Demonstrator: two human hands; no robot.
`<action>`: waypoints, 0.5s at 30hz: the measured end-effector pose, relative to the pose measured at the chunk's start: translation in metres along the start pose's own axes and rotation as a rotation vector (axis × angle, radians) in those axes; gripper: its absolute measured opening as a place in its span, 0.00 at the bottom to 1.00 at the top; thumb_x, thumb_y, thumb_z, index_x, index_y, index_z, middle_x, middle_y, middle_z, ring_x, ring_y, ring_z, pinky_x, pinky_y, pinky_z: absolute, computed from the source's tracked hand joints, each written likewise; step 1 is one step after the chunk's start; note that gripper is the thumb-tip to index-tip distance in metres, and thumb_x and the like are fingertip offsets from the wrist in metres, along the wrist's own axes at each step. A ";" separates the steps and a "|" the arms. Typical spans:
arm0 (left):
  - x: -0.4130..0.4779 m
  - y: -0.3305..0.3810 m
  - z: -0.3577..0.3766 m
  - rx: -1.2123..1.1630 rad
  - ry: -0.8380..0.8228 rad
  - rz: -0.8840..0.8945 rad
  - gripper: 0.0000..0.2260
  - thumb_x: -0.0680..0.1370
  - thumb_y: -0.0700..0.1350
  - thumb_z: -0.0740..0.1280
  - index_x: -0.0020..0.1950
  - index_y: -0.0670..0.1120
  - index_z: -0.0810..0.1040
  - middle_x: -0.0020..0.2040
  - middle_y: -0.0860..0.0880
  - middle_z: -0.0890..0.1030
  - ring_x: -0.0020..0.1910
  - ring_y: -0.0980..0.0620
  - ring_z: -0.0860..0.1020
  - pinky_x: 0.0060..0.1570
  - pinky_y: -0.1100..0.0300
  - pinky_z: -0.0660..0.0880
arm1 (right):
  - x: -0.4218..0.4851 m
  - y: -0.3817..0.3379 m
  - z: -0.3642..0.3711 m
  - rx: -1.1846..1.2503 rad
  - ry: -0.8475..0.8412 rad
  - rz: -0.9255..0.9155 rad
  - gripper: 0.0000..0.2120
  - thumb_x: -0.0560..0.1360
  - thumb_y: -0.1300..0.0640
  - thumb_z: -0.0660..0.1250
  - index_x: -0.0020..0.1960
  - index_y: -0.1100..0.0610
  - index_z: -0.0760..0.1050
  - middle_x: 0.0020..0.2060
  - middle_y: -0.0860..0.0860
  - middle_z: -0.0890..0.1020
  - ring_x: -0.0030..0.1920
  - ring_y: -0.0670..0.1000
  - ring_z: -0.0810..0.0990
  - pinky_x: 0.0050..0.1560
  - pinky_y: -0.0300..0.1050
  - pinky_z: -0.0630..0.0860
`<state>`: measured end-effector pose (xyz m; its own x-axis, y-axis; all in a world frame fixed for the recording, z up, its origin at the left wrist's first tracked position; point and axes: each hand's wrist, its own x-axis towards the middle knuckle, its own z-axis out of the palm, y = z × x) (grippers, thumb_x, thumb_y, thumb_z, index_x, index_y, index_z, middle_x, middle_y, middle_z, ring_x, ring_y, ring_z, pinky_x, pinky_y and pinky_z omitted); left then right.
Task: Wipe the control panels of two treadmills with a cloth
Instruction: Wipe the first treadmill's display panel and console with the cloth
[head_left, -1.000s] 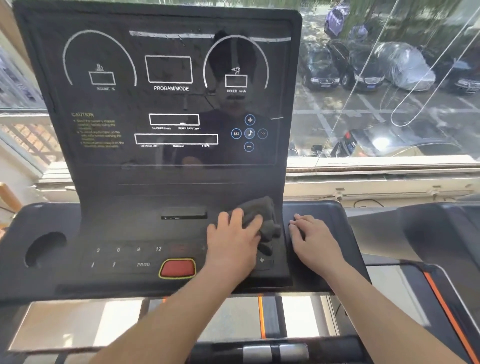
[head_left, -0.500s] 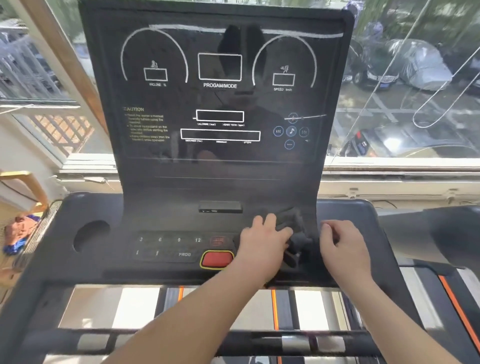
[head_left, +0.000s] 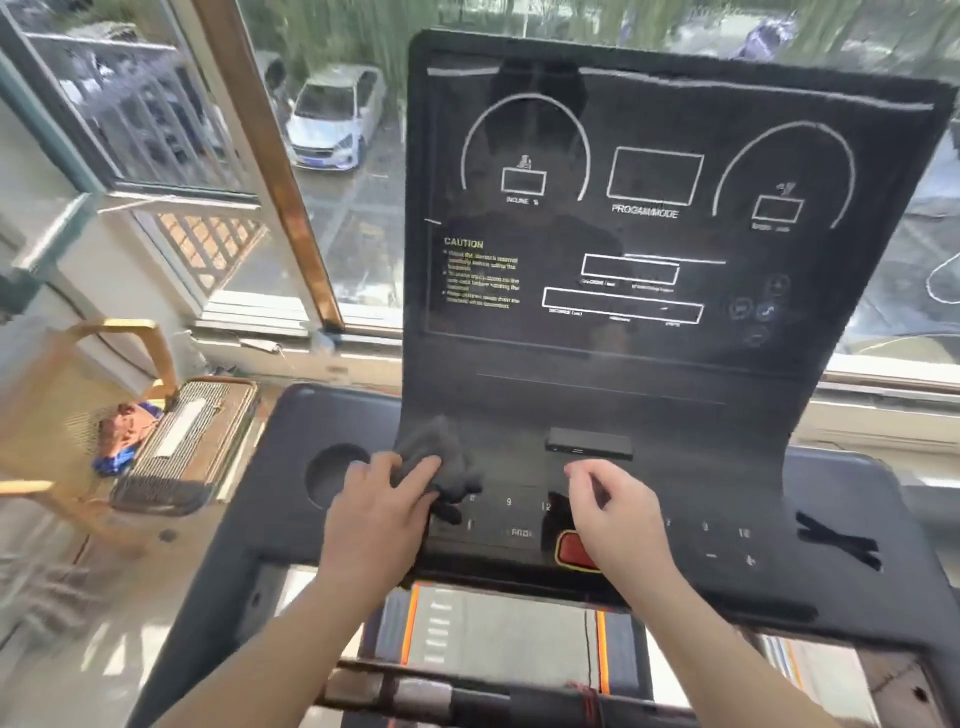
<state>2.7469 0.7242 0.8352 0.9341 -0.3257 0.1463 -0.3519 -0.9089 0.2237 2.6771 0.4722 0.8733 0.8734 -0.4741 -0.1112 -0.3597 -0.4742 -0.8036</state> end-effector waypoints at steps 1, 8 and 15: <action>0.008 -0.007 -0.003 -0.046 0.003 -0.097 0.12 0.82 0.51 0.68 0.66 0.54 0.80 0.53 0.45 0.75 0.47 0.40 0.74 0.34 0.49 0.77 | -0.001 -0.002 0.002 0.024 0.011 0.006 0.09 0.83 0.54 0.64 0.51 0.46 0.83 0.40 0.42 0.85 0.42 0.40 0.81 0.44 0.38 0.75; 0.061 0.030 -0.013 -0.244 0.007 -0.193 0.15 0.86 0.52 0.60 0.70 0.48 0.72 0.58 0.43 0.74 0.55 0.40 0.76 0.46 0.47 0.76 | 0.014 -0.006 -0.020 0.097 0.171 0.020 0.09 0.83 0.57 0.64 0.57 0.48 0.81 0.42 0.44 0.85 0.43 0.42 0.82 0.46 0.40 0.78; 0.085 0.099 -0.011 -0.204 -0.177 0.051 0.14 0.86 0.53 0.57 0.69 0.52 0.74 0.61 0.48 0.74 0.60 0.45 0.74 0.52 0.48 0.77 | 0.045 0.024 -0.084 0.088 0.471 0.202 0.30 0.83 0.51 0.63 0.83 0.52 0.57 0.77 0.51 0.63 0.76 0.54 0.66 0.74 0.54 0.65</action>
<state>2.7909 0.6091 0.8804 0.9046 -0.4263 -0.0040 -0.3868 -0.8247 0.4127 2.6801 0.3770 0.8984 0.5398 -0.8417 -0.0099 -0.4586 -0.2842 -0.8420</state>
